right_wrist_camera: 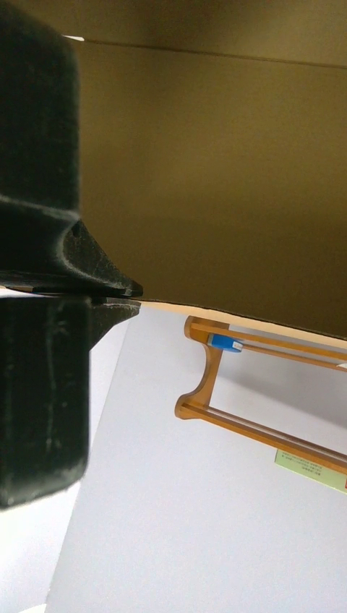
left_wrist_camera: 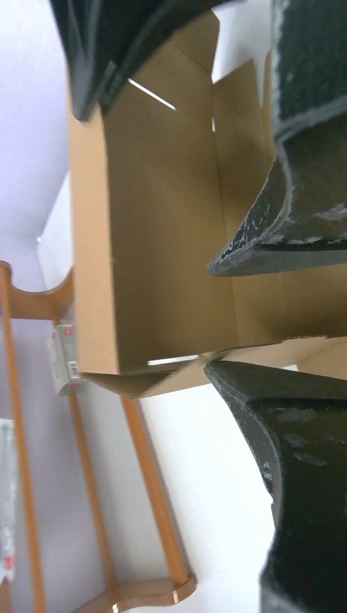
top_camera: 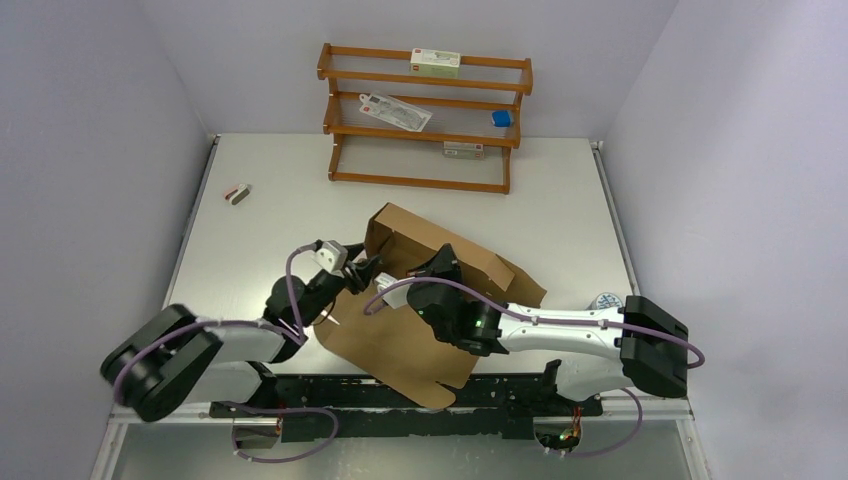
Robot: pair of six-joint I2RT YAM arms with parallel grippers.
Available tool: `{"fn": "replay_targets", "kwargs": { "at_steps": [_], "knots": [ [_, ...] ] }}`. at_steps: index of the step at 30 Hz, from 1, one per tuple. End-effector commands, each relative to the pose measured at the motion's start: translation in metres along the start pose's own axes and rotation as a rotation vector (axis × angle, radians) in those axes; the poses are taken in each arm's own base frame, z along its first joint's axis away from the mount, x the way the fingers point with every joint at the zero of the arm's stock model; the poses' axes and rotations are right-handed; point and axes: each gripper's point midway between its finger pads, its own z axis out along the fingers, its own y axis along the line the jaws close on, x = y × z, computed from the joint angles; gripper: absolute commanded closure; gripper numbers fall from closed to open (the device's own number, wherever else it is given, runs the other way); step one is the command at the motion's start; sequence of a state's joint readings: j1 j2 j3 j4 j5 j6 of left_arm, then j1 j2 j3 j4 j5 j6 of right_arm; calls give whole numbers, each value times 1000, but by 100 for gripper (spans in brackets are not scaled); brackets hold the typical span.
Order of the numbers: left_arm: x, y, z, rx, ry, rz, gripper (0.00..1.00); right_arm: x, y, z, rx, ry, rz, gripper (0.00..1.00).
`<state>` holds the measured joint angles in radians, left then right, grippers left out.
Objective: Fold the paper box
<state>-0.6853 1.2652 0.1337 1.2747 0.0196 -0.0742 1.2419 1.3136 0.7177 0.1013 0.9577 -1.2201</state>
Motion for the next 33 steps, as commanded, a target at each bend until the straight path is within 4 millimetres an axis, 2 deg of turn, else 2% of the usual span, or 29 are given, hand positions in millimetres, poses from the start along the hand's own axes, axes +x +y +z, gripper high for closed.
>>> {"fn": "replay_targets", "kwargs": {
  "at_steps": [1, 5, 8, 11, 15, 21, 28, 33],
  "knots": [
    [-30, 0, -6, -8, -59, 38, 46, 0, 14, 0, -51, -29, -63, 97],
    [-62, 1, -11, -14, -112, 62, 42, 1, 12, -1, -50, -29, -62, 97],
    [-78, 15, -12, -70, -128, 110, 42, 0, 13, -1, -56, -33, -55, 97],
    [-83, 36, -10, -107, -120, 120, 43, -1, 15, 0, -67, -37, -54, 97],
    [-88, 72, -8, -125, -121, 40, 43, -2, 15, 0, -72, -39, -58, 97],
    [-75, 90, 10, -125, -7, 58, 46, -4, 15, 0, -85, -45, -53, 97],
    [-29, 103, 19, -51, 109, -46, 44, -6, 12, 0, -90, -42, -45, 97],
    [-3, 101, 23, 17, 208, -68, 41, -5, 11, 0, -93, -39, -45, 97]
  ]
}}
